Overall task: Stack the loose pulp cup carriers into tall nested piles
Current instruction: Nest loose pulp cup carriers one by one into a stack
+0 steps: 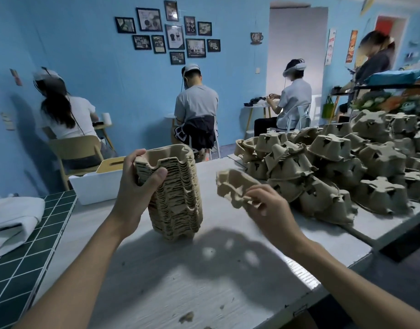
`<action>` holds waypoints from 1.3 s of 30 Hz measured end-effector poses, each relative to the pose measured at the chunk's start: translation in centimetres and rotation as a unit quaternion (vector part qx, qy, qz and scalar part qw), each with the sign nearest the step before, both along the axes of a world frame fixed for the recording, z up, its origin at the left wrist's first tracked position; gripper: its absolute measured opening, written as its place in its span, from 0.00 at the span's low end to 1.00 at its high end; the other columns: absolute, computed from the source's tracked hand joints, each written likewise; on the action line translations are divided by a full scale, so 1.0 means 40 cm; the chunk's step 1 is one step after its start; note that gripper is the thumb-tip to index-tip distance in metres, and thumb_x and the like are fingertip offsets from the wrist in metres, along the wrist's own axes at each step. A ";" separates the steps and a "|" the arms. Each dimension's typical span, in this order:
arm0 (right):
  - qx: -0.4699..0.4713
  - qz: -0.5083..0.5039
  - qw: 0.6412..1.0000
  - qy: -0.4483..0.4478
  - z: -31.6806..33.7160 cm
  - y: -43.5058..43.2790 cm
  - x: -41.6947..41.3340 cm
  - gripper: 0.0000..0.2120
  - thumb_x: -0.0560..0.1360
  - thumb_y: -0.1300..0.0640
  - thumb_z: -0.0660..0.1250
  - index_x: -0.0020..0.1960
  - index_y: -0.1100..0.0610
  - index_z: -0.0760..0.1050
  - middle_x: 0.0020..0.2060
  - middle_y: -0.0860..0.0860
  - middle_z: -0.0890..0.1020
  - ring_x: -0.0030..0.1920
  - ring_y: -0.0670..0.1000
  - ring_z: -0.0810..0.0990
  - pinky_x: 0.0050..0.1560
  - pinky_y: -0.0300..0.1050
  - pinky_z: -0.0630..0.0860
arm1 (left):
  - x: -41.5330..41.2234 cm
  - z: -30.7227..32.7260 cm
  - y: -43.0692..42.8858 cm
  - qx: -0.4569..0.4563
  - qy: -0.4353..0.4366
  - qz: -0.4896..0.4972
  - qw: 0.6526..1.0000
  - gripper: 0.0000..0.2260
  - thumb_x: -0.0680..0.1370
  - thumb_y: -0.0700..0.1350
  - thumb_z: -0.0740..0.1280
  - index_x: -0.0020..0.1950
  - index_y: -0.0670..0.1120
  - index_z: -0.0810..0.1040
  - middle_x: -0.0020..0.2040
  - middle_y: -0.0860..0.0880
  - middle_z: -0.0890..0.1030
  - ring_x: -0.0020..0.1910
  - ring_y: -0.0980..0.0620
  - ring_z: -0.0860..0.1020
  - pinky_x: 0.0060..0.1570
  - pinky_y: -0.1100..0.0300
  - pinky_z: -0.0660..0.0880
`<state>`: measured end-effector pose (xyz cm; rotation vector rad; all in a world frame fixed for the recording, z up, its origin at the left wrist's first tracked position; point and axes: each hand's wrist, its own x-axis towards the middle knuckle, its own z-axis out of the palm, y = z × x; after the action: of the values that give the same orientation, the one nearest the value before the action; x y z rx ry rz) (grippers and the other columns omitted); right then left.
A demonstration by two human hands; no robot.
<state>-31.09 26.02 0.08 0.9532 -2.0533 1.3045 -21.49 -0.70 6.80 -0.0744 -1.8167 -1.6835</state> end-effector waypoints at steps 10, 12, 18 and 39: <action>-0.123 0.032 0.984 0.127 0.296 0.056 -0.015 0.06 0.77 0.65 0.65 0.52 0.59 0.77 0.55 0.55 0.80 0.56 0.48 0.80 0.56 0.39 0.77 | -0.046 0.001 0.114 -0.011 0.013 -0.062 0.998 0.29 0.65 0.56 0.75 0.63 0.58 0.70 0.51 0.54 0.84 0.54 0.54 0.82 0.50 0.58 0.79; -0.106 0.055 0.986 0.115 0.323 0.051 -0.020 0.07 0.78 0.67 0.63 0.53 0.60 0.77 0.56 0.54 0.80 0.58 0.48 0.79 0.58 0.41 0.77 | -0.065 0.004 0.140 -0.012 0.010 -0.070 0.997 0.29 0.64 0.56 0.75 0.62 0.59 0.70 0.50 0.56 0.84 0.53 0.55 0.83 0.48 0.59 0.79; -0.030 0.101 0.991 0.079 0.344 0.010 -0.037 0.09 0.76 0.65 0.61 0.53 0.62 0.77 0.55 0.54 0.81 0.54 0.49 0.81 0.55 0.45 0.79 | -0.116 0.005 0.183 -0.020 0.022 -0.066 0.997 0.35 0.62 0.58 0.77 0.66 0.59 0.69 0.59 0.44 0.81 0.53 0.53 0.83 0.48 0.58 0.80; 0.076 0.147 0.980 -0.115 0.224 -0.059 -0.003 0.29 0.74 0.34 0.59 0.73 0.42 0.64 0.73 0.46 0.66 0.71 0.49 0.69 0.67 0.60 0.72 | -0.097 -0.012 0.147 -0.036 0.050 -0.081 0.995 0.38 0.62 0.53 0.78 0.69 0.63 0.65 0.61 0.57 0.80 0.61 0.54 0.80 0.53 0.59 0.80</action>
<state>-31.20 23.65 9.05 1.2658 -2.2786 1.4822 -25.38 5.19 6.32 -0.3389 -1.8374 -1.6908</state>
